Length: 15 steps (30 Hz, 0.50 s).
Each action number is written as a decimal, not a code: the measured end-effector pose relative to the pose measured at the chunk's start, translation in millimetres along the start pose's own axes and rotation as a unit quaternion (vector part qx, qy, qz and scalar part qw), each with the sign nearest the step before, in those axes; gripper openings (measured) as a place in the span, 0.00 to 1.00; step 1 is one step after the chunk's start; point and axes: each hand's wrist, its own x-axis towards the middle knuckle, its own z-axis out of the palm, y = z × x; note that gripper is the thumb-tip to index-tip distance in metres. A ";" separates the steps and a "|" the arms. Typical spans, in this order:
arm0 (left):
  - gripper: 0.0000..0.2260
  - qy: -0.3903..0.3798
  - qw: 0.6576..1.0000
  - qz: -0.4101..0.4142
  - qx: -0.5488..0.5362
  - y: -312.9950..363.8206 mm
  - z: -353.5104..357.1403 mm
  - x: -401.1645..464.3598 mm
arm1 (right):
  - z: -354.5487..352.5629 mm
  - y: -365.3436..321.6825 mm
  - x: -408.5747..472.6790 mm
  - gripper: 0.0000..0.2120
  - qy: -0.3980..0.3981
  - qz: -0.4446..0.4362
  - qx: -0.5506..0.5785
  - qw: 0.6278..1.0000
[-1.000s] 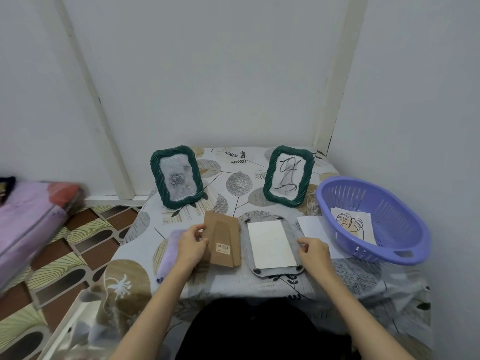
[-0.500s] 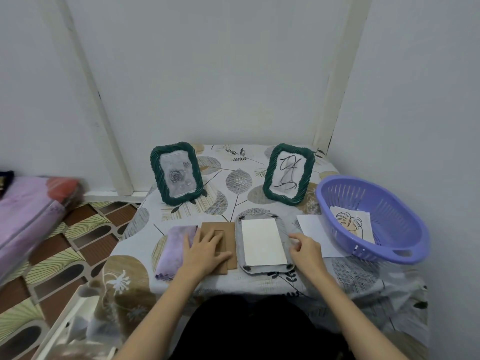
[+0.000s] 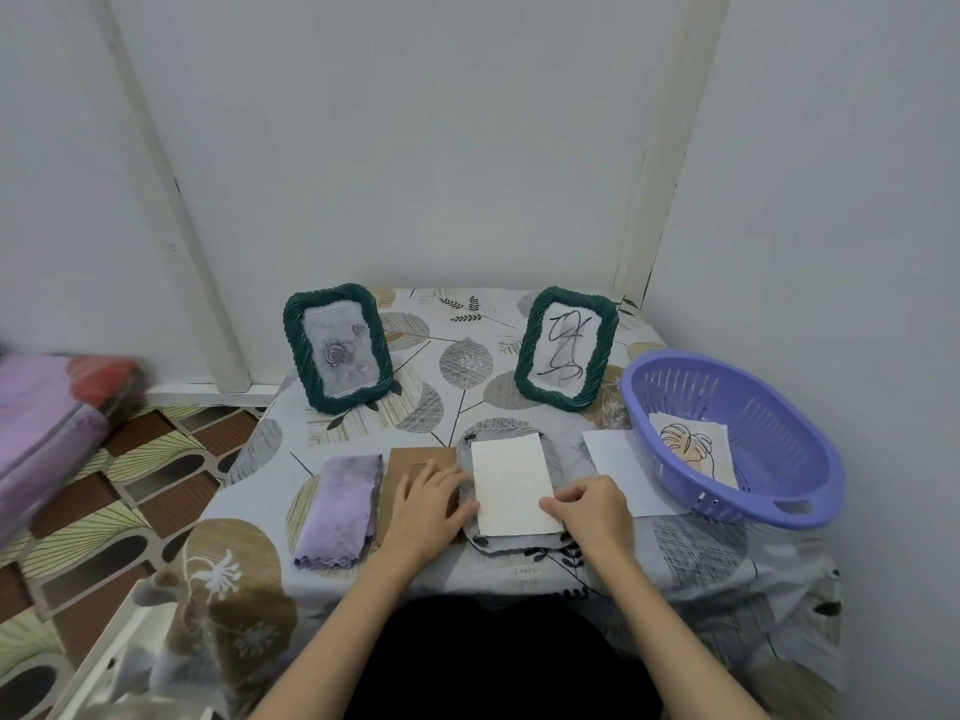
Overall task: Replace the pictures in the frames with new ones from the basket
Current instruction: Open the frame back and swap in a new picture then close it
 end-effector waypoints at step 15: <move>0.21 0.031 0.864 -0.030 -0.502 75.5 -14.9 32.9 | -73.0 -10.3 15.6 0.07 0.020 -0.143 0.128 0.981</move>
